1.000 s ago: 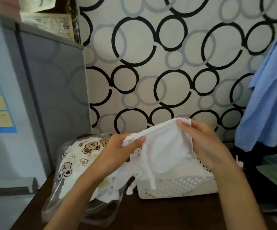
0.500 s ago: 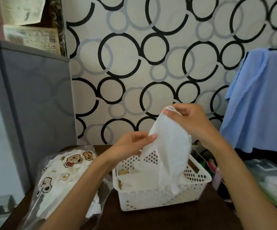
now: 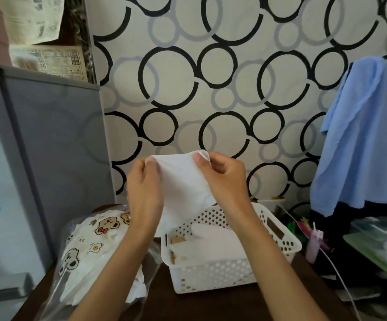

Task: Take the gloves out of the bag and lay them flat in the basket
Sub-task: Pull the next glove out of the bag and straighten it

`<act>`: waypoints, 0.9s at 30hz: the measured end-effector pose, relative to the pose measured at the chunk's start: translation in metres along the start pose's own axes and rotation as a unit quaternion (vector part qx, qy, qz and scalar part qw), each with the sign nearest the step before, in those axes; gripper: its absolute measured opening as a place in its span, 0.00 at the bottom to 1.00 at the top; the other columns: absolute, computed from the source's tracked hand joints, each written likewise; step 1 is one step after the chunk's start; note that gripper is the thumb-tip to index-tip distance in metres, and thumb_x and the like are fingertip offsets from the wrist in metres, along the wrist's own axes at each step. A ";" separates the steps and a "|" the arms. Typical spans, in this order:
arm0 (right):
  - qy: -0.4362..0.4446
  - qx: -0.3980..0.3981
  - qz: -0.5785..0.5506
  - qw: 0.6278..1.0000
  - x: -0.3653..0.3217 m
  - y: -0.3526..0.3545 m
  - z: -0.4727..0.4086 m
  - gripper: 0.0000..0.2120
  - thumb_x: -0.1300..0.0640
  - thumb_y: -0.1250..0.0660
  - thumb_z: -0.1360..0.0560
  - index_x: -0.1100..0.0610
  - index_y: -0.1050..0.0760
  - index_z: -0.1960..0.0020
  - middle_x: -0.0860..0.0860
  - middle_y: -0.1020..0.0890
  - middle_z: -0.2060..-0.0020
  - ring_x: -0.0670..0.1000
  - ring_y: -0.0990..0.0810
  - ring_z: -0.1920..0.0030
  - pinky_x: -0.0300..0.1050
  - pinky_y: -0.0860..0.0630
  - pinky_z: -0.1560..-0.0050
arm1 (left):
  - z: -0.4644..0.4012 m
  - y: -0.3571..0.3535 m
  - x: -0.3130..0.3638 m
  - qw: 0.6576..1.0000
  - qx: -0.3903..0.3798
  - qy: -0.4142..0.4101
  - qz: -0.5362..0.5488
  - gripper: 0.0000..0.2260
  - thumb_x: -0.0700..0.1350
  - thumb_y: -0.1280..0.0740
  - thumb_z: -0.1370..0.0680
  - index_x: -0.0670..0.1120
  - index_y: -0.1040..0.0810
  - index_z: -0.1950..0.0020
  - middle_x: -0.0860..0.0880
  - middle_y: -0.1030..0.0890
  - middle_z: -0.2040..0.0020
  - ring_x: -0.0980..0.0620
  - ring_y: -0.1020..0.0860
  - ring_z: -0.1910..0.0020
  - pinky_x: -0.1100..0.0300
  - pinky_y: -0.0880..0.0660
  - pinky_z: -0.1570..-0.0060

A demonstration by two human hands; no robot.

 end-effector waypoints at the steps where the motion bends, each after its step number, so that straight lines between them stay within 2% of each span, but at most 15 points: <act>1: -0.033 0.002 -0.031 0.999 0.007 -0.003 0.000 0.10 0.54 0.33 0.24 0.58 0.20 0.60 0.50 0.24 0.70 0.45 0.30 0.68 0.36 0.33 0.68 | -0.003 0.000 -0.004 0.999 0.017 -0.026 -0.028 0.12 0.47 0.45 0.18 0.46 0.29 0.59 0.52 0.29 0.64 0.55 0.32 0.65 0.59 0.35 0.64; 3: -0.120 0.000 -0.068 0.990 0.025 -0.001 0.001 0.08 0.55 0.33 0.24 0.56 0.20 0.59 0.47 0.23 0.69 0.44 0.27 0.67 0.35 0.31 0.65 | -0.010 -0.005 -0.019 0.987 -0.001 -0.064 -0.146 0.11 0.50 0.45 0.18 0.49 0.28 0.57 0.52 0.26 0.64 0.56 0.29 0.65 0.59 0.34 0.65; 5: -0.216 -0.006 -0.079 0.973 0.050 0.010 0.001 0.08 0.55 0.33 0.24 0.57 0.21 0.60 0.50 0.23 0.67 0.47 0.26 0.63 0.40 0.31 0.62 | -0.020 -0.016 -0.047 0.955 -0.110 -0.080 -0.263 0.12 0.52 0.45 0.18 0.52 0.28 0.58 0.51 0.23 0.62 0.54 0.27 0.65 0.59 0.34 0.66; 7: -0.293 -0.011 -0.043 0.955 0.080 0.029 -0.001 0.06 0.55 0.33 0.24 0.56 0.21 0.56 0.52 0.21 0.63 0.50 0.24 0.61 0.42 0.28 0.61 | -0.029 -0.031 -0.079 0.905 -0.250 -0.058 -0.339 0.13 0.53 0.43 0.18 0.53 0.27 0.60 0.52 0.22 0.63 0.52 0.25 0.64 0.58 0.31 0.64; 9: -0.351 -0.051 0.023 0.935 0.104 0.049 -0.003 0.08 0.55 0.33 0.24 0.56 0.20 0.47 0.53 0.18 0.56 0.51 0.21 0.55 0.43 0.25 0.58 | -0.033 -0.046 -0.102 0.848 -0.354 -0.038 -0.393 0.10 0.53 0.39 0.19 0.52 0.21 0.55 0.54 0.22 0.61 0.51 0.22 0.62 0.57 0.26 0.61; 12: -0.427 -0.162 0.071 0.887 0.124 0.074 -0.005 0.12 0.61 0.31 0.25 0.57 0.25 0.42 0.53 0.19 0.47 0.52 0.21 0.47 0.41 0.25 0.54 | -0.031 -0.067 -0.114 0.782 -0.431 -0.047 -0.448 0.11 0.52 0.35 0.21 0.49 0.19 0.44 0.52 0.19 0.48 0.53 0.21 0.59 0.57 0.22 0.56; 14: -0.442 -0.215 0.149 0.858 0.130 0.084 -0.005 0.16 0.63 0.32 0.25 0.53 0.29 0.40 0.53 0.23 0.43 0.53 0.23 0.44 0.42 0.24 0.52 | -0.030 -0.077 -0.117 0.745 -0.444 -0.087 -0.490 0.11 0.52 0.34 0.22 0.49 0.19 0.44 0.50 0.18 0.45 0.53 0.22 0.54 0.57 0.24 0.54; 17: -0.392 -0.230 0.310 0.835 0.143 0.093 -0.011 0.20 0.63 0.34 0.25 0.51 0.32 0.35 0.53 0.25 0.42 0.53 0.23 0.46 0.43 0.24 0.51 | -0.025 -0.090 -0.121 0.706 -0.430 -0.159 -0.540 0.11 0.54 0.33 0.23 0.50 0.19 0.46 0.51 0.18 0.46 0.51 0.22 0.50 0.57 0.25 0.51; 20: -0.347 -0.229 0.381 0.826 0.151 0.098 -0.013 0.19 0.63 0.35 0.25 0.54 0.35 0.37 0.54 0.26 0.41 0.53 0.25 0.45 0.43 0.27 0.50 | -0.017 -0.101 -0.119 0.699 -0.403 -0.225 -0.546 0.11 0.55 0.33 0.23 0.49 0.21 0.47 0.50 0.19 0.46 0.51 0.22 0.50 0.58 0.26 0.51; 22: -0.301 -0.237 0.434 0.815 0.154 0.099 -0.010 0.15 0.63 0.36 0.24 0.54 0.36 0.41 0.53 0.25 0.46 0.52 0.26 0.49 0.43 0.29 0.53 | -0.015 -0.107 -0.118 0.695 -0.394 -0.253 -0.546 0.11 0.55 0.33 0.23 0.49 0.21 0.47 0.49 0.19 0.46 0.50 0.22 0.49 0.58 0.27 0.50; 25: -0.261 -0.239 0.494 0.794 0.154 0.100 -0.004 0.10 0.64 0.39 0.25 0.52 0.35 0.50 0.51 0.26 0.55 0.51 0.26 0.55 0.47 0.25 0.54 | -0.015 -0.113 -0.120 0.688 -0.393 -0.279 -0.542 0.10 0.53 0.34 0.22 0.49 0.21 0.45 0.49 0.19 0.46 0.50 0.22 0.49 0.57 0.26 0.49; 27: -0.245 -0.229 0.508 0.793 0.152 0.100 -0.002 0.11 0.67 0.41 0.26 0.51 0.34 0.53 0.50 0.26 0.56 0.51 0.26 0.58 0.47 0.23 0.55 | -0.014 -0.114 -0.119 0.702 -0.381 -0.296 -0.524 0.09 0.51 0.34 0.21 0.50 0.21 0.44 0.50 0.19 0.47 0.51 0.22 0.49 0.58 0.26 0.50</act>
Point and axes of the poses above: each hand's wrist, its own z-axis away from the middle knuckle, its own y-axis out of the back of the hand, x = y × z, the point moved 2 cm from there along -z, towards the middle knuckle
